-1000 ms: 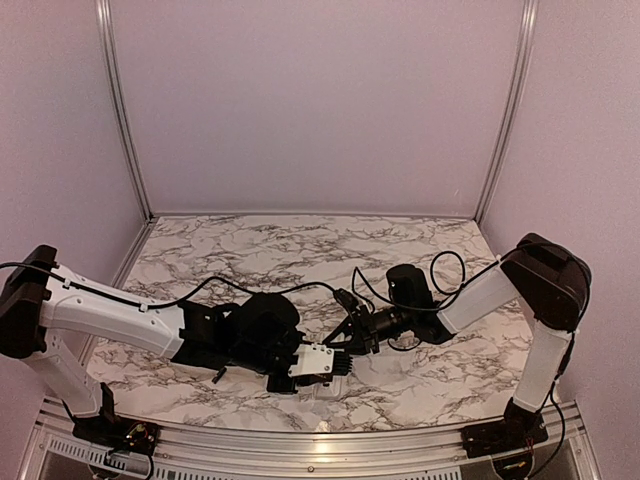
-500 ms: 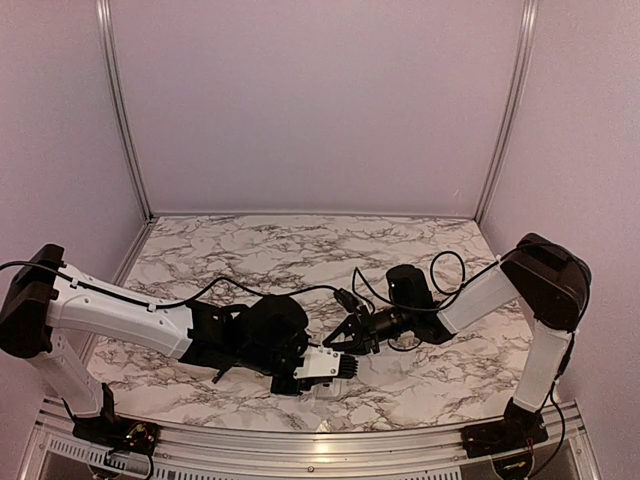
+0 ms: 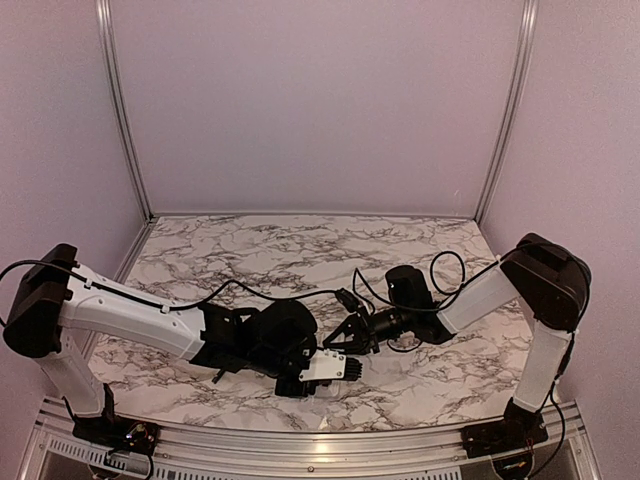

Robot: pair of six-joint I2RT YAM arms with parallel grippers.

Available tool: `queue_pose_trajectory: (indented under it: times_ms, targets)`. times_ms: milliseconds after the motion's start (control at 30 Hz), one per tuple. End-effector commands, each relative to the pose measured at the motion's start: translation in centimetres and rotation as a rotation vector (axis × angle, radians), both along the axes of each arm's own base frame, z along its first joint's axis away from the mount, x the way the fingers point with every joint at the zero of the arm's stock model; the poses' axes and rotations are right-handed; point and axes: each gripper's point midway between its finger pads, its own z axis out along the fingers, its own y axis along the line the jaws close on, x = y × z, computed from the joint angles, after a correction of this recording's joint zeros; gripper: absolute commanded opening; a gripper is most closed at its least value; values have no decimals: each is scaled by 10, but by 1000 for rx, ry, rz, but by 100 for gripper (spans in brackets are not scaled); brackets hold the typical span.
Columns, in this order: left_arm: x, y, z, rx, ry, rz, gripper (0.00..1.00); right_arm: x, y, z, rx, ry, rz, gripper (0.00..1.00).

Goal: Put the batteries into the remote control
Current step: Load the battery into the battery compartment.

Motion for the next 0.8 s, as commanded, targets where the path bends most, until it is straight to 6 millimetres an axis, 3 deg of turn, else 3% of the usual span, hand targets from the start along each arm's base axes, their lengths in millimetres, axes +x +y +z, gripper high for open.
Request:
queue_pose_trajectory:
  times_ms: [0, 567, 667, 767]
  targets:
    - [10, 23, -31, 124, 29, 61, 6, -18, 14, 45, 121, -47, 119, 0]
    - [16, 41, -33, 93, 94, 94, 2, -35, 6, 84, 246, -121, 194, 0]
    - [16, 33, -11, 29, 87, 83, 5, -30, 7, 75, 211, -132, 178, 0]
    - [10, 23, 30, -88, 65, 68, 12, -18, 6, 64, 166, -139, 135, 0]
